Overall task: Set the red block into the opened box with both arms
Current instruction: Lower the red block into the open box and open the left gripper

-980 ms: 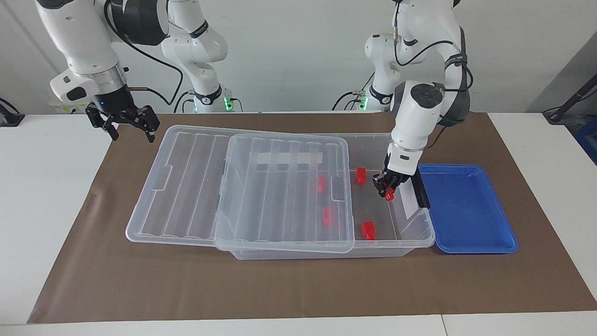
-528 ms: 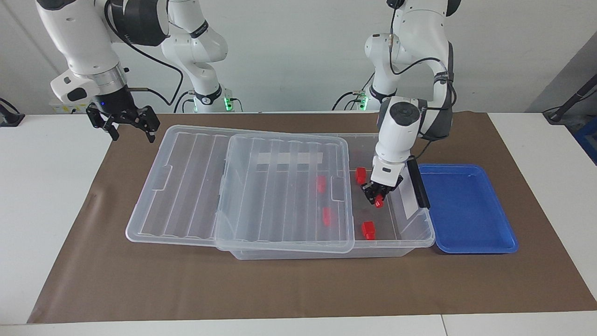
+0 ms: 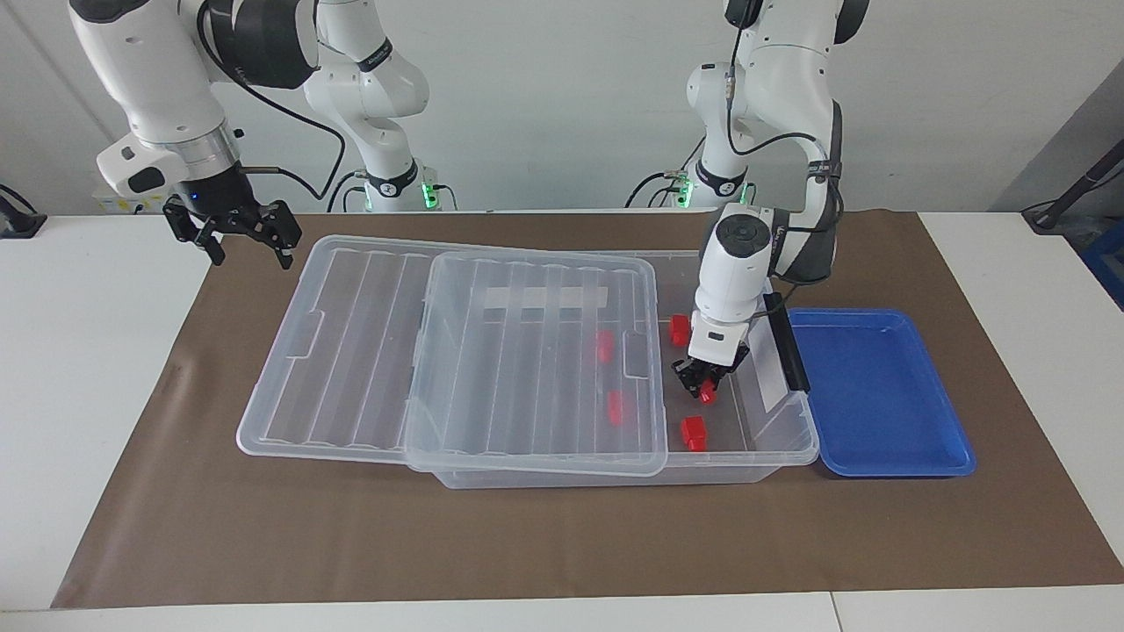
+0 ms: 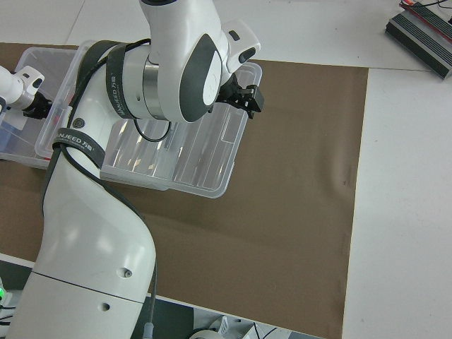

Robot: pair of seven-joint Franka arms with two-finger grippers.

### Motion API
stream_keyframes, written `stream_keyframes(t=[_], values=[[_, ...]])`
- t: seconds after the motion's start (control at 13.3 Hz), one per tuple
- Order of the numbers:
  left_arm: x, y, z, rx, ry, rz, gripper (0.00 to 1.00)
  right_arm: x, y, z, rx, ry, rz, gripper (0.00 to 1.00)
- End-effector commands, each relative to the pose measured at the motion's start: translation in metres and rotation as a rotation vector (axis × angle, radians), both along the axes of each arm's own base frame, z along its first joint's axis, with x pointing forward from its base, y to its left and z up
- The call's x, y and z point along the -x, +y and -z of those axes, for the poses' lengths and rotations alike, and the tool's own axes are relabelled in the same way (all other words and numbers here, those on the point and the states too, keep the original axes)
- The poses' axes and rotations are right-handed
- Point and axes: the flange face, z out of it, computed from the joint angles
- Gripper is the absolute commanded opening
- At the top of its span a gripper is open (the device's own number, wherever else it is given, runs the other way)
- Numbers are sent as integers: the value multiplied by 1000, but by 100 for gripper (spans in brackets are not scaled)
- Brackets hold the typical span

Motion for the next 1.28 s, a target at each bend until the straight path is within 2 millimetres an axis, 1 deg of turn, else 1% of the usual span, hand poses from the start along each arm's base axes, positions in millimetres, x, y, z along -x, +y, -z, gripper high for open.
stream_keyframes(t=[0.0, 0.08, 0.15, 0.23, 0.3, 0.38, 0.45, 0.6, 0.68, 0.75, 0.9, 0.98, 1.06, 1.21], values=[[4, 5, 2, -8, -20, -13, 34, 5, -8, 3, -23, -11, 8, 100], [4, 5, 2, -8, -20, -14, 47, 4, -9, 7, -21, -23, -2, 100], [3, 5, 2, -9, -19, -16, 81, 2, -13, 13, -19, -41, -4, 100], [4, 5, 2, -10, -17, -15, 93, 0, -14, 16, -18, -52, -3, 100], [4, 4, 1, -13, -13, -14, 95, -1, -14, 18, -19, -52, -5, 100], [3, 3, 0, -21, -2, -15, 100, -2, -14, 18, -19, -53, -8, 100], [2, 1, -7, -35, 17, -18, 100, -1, -15, 18, -18, -53, -14, 100], [-3, -1, -33, -60, 43, -31, 100, -2, -15, 18, -17, -51, -20, 100], [-1, -10, -43, -67, 52, -26, 100, -2, -16, 18, -17, -51, -19, 100], [1, -15, -52, -71, 56, -42, 100, -2, -16, 19, -17, -49, -20, 100], [4, -21, -62, -59, 38, -100, 100, -3, -22, 20, -20, -56, -21, 100], [6, -22, -65, -60, 39, -113, 100, -4, -22, 20, -23, -60, -28, 100], [7, -21, -76, -63, 39, -119, 100, -4, -22, 19, -23, -62, -28, 100], [6, -19, -88, -72, 45, -124, 100, -4, -22, 20, -23, -60, -29, 100]])
